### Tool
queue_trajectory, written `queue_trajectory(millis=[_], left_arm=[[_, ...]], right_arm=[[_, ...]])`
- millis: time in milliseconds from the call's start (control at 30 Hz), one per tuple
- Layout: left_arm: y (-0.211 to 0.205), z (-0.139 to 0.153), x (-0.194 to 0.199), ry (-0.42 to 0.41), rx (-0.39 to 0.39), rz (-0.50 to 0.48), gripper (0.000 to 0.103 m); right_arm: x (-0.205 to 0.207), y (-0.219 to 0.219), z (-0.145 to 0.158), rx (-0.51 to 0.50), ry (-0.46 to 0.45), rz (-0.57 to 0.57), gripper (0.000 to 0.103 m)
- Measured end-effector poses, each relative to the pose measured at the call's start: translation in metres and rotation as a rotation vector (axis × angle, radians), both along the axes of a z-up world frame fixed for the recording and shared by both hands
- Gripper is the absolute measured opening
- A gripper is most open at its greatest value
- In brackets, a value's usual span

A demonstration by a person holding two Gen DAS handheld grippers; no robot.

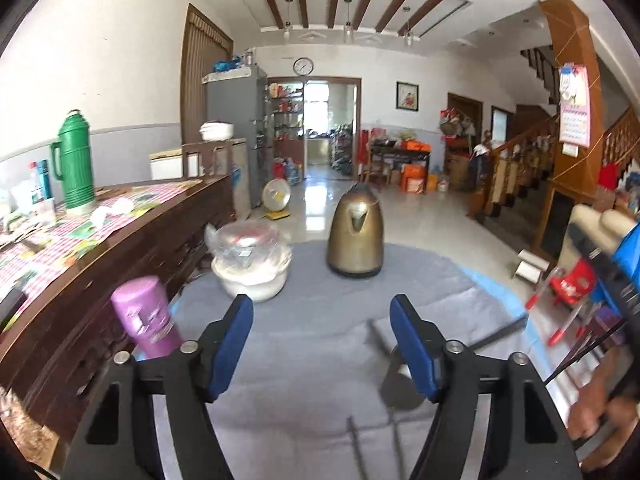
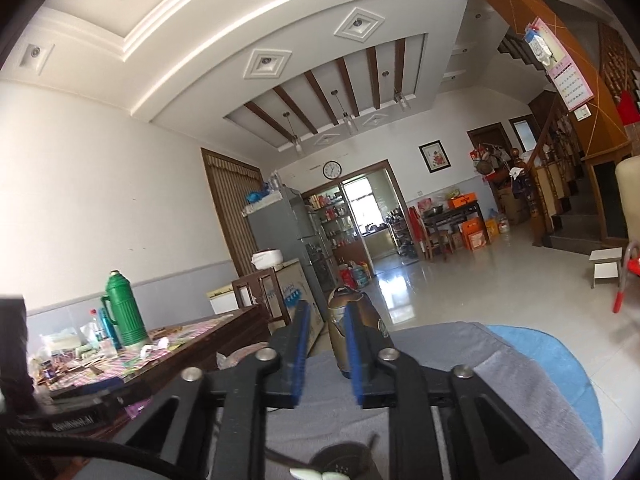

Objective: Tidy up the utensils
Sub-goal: 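Withdraw both tools from the cup back toward the remaining chopsticks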

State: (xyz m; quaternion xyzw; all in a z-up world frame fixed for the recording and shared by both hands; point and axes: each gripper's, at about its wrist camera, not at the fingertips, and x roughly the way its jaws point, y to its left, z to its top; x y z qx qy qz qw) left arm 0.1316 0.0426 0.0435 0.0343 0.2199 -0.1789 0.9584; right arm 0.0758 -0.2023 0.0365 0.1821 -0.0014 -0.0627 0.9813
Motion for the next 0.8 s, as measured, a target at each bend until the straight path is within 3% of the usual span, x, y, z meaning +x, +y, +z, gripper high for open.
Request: queue_trajectory(millis=[33, 67, 133, 233, 400, 433, 567, 800], left_arm=[[0.003, -0.009, -0.005, 0.017, 0.020, 0.007, 0.073], [0.004, -0.015, -0.008, 0.033, 0.035, 0.012, 0.074], [0.005, -0.034, -0.012, 0.082, 0.076, 0.015, 0.074], [0.004, -0.062, -0.018, 0.149, 0.119, 0.021, 0.074], [0.007, -0.114, -0.021, 0.307, 0.169, 0.043, 0.074], [0.007, -0.124, -0.021, 0.338, 0.178, 0.050, 0.074], [0.007, -0.145, -0.023, 0.391, 0.205, 0.069, 0.074], [0.005, -0.157, -0.018, 0.422, 0.237, 0.082, 0.074]], right_arm=[[-0.010, -0.002, -0.002, 0.001, -0.002, 0.004, 0.041], [-0.018, -0.003, -0.004, -0.001, -0.001, 0.002, 0.065], [-0.033, -0.004, -0.013, -0.020, 0.004, -0.007, 0.072], [-0.049, -0.003, -0.031, -0.052, 0.054, -0.039, 0.072], [-0.050, -0.012, -0.066, 0.003, 0.204, 0.003, 0.069], [-0.049, -0.012, -0.075, 0.012, 0.241, 0.016, 0.063], [-0.042, -0.014, -0.108, 0.032, 0.372, 0.070, 0.040], [-0.027, -0.009, -0.152, 0.117, 0.530, 0.165, 0.040]])
